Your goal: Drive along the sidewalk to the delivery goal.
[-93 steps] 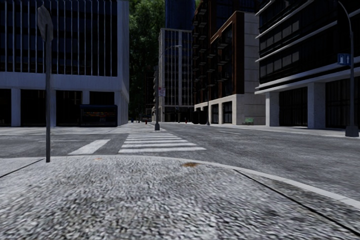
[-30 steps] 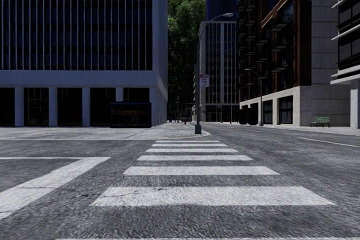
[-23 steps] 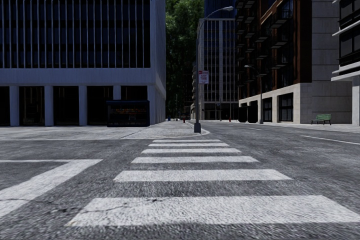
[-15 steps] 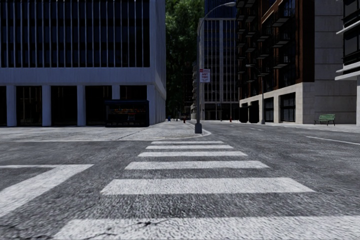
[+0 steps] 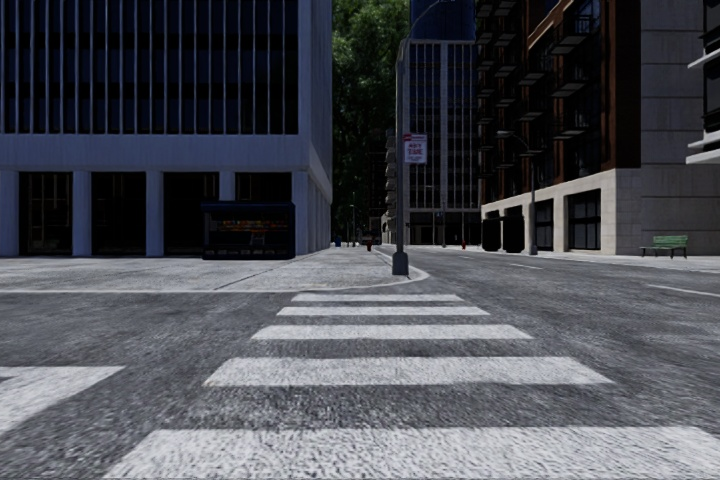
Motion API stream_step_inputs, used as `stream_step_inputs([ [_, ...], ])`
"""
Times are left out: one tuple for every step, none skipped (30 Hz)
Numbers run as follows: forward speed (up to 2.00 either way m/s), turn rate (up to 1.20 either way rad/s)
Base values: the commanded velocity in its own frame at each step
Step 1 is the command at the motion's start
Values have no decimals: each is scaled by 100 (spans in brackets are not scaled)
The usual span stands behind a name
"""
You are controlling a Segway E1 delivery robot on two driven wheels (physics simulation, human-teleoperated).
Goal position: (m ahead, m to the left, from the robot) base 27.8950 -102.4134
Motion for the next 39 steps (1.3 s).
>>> stream_step_inputs([
  [200, 0],
  [200, 0],
  [200, 0],
  [200, 0],
  [200, 0],
  [200, 0],
  [200, 0],
  [200, 0],
  [200, 0],
  [200, 0],
  [200, 0],
  [200, 0],
  [200, 0],
  [200, 0],
  [200, 0],
  [200, 0],
  [200, 0],
  [200, 0],
  [200, 0],
  [200, 0],
  [200, 0],
  [200, 0],
  [200, 0],
  [200, 0],
  [200, 0],
  [200, 0],
  [200, 0],
  [200, 0],
  [200, 0],
  [200, 0],
  [200, 0],
  [200, 0],
  [200, 0],
  [200, 0],
  [200, 0],
  [200, 0],
  [200, 0],
  [200, 3],
  [200, 6],
])
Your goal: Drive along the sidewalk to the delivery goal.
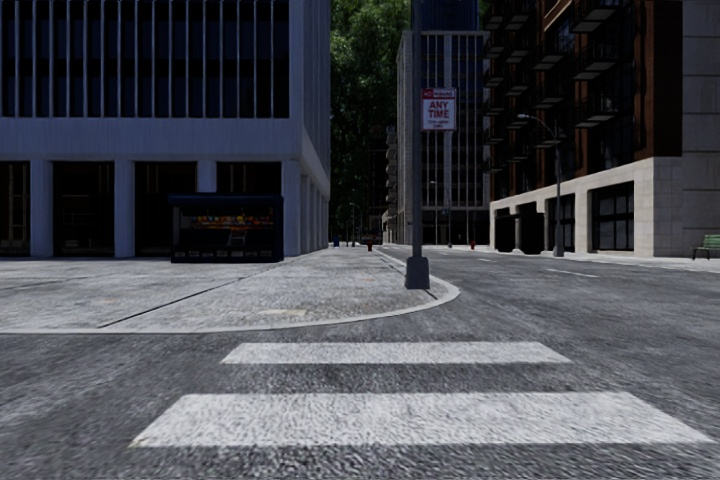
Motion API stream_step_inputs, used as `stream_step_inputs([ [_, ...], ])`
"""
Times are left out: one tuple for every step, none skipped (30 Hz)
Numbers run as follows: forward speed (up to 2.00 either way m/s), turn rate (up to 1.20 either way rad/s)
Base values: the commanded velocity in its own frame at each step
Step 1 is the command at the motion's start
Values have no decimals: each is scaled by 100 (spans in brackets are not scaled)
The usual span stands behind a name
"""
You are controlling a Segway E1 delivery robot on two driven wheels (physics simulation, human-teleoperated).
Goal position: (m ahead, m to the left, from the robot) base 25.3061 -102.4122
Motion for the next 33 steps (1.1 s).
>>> stream_step_inputs([
  [200, 7],
  [200, 7],
  [200, 8],
  [200, 10],
  [200, 10],
  [200, 17],
  [200, 17],
  [200, 19],
  [200, 19],
  [200, 20],
  [200, 16],
  [200, 4],
  [200, 0],
  [200, 0],
  [200, 0],
  [200, 0],
  [200, 0],
  [200, 0],
  [200, 0],
  [200, 0],
  [200, 0],
  [200, 0],
  [200, 0],
  [200, 0],
  [200, 0],
  [200, 0],
  [200, 0],
  [200, 0],
  [200, 0],
  [200, 0],
  [200, 0],
  [200, 0],
  [200, 0],
])
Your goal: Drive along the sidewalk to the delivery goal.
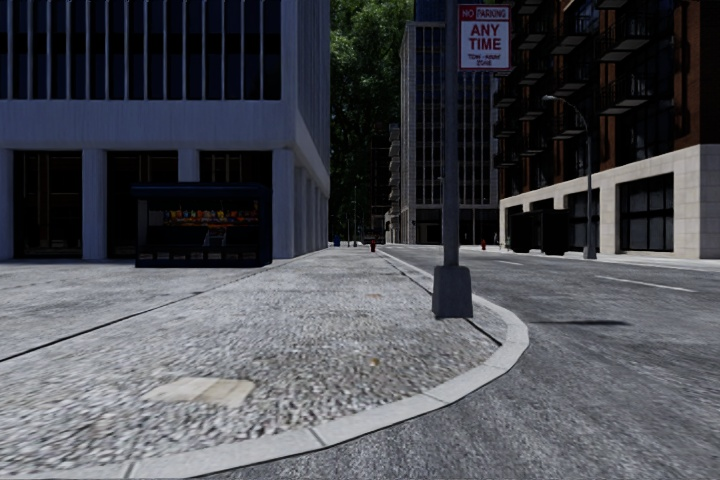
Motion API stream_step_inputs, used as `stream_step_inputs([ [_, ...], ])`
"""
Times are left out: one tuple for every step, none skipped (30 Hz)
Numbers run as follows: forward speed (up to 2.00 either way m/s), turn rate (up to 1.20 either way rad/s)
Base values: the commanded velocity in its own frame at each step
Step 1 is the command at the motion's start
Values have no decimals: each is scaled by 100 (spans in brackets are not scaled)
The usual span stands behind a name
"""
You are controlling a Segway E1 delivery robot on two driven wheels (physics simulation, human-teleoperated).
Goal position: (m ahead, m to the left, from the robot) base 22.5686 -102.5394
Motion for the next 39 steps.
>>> stream_step_inputs([
  [200, 0],
  [200, 0],
  [200, 0],
  [200, 0],
  [200, 0],
  [200, 0],
  [200, 0],
  [200, 0],
  [200, 0],
  [192, 0],
  [182, 0],
  [179, 0],
  [178, 0],
  [177, 0],
  [174, 0],
  [172, 0],
  [172, 0],
  [171, 0],
  [171, 0],
  [171, 0],
  [171, 0],
  [171, 0],
  [171, 0],
  [171, 0],
  [171, 0],
  [171, 0],
  [171, 0],
  [171, 0],
  [171, 0],
  [171, 0],
  [171, 0],
  [171, 0],
  [171, 0],
  [172, 0],
  [172, 0],
  [172, 0],
  [172, 0],
  [172, 0],
  [172, 0],
])
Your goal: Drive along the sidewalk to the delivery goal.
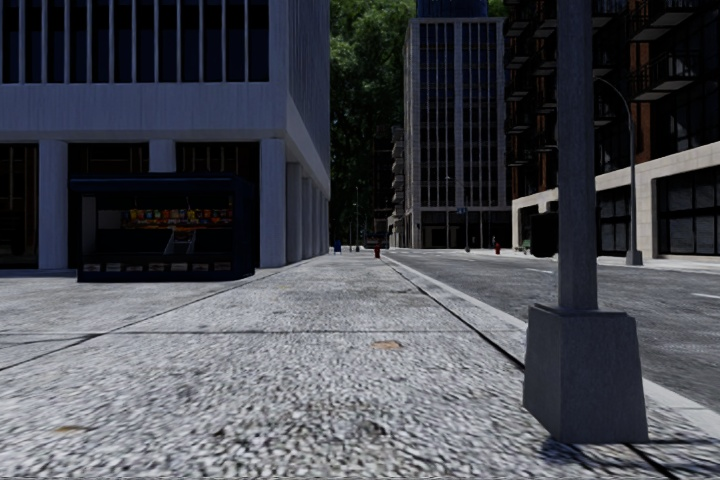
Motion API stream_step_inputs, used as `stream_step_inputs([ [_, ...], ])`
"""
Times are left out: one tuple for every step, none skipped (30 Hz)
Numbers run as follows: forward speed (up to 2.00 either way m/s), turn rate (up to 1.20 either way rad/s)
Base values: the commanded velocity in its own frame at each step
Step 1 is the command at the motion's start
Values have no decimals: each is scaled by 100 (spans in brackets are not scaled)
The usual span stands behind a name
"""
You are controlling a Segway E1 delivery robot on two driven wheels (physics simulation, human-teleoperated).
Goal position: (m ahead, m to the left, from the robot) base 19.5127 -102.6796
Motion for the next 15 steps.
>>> stream_step_inputs([
  [172, 0],
  [172, 0],
  [172, 0],
  [172, 0],
  [172, 0],
  [172, 0],
  [172, 0],
  [172, 0],
  [172, 0],
  [200, 0],
  [200, 0],
  [200, 0],
  [200, 0],
  [200, 0],
  [200, 0],
])
